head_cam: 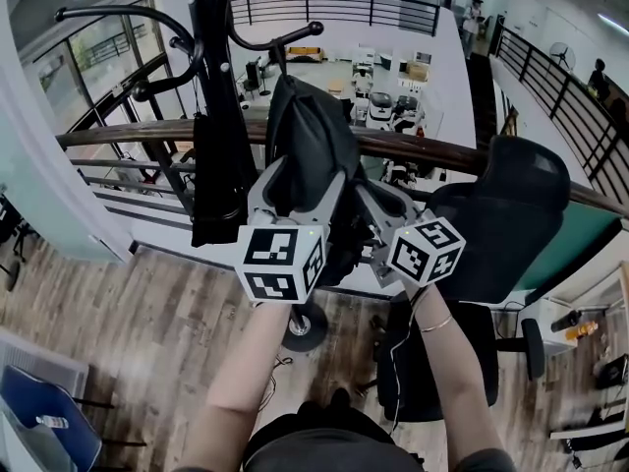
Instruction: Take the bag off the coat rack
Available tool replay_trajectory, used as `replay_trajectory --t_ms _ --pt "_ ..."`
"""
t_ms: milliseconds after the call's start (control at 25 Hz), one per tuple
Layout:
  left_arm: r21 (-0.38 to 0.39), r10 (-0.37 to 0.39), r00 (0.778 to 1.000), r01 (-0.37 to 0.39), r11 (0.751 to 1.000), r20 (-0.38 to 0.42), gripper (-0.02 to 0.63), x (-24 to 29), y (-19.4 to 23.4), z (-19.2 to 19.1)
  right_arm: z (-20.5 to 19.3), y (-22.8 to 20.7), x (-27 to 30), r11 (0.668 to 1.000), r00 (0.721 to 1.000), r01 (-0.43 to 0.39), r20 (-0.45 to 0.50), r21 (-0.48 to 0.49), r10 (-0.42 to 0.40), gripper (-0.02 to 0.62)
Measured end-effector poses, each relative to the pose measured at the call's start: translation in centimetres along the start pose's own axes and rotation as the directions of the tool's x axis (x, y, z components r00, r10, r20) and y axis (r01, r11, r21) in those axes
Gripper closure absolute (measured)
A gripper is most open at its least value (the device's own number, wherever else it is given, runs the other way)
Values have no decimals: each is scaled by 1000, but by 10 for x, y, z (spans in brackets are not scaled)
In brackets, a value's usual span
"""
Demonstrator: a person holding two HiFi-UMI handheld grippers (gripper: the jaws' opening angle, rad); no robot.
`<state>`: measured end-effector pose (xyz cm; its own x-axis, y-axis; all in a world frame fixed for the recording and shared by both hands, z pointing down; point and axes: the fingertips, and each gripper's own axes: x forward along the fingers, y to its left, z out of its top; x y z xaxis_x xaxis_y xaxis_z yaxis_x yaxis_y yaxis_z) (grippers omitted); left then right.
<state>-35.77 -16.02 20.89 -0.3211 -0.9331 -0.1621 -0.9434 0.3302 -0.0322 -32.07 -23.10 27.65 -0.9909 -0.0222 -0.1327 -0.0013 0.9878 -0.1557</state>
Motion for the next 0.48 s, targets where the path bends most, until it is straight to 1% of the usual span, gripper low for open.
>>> replay_trajectory --t_ms 320,400,480 --pt "15 25 999 -25 1000 -22 276 -3 8 -2 0 3 -1 999 999 -36 -1 8 36 558" --pt "29 34 999 -33 999 -36 294 -3 8 -3 0 3 -2 999 999 -34 -1 5 34 558" --pt "60 53 997 -50 997 -52 337 -5 10 -4 0 4 -3 1000 1000 -28 1 6 28 558"
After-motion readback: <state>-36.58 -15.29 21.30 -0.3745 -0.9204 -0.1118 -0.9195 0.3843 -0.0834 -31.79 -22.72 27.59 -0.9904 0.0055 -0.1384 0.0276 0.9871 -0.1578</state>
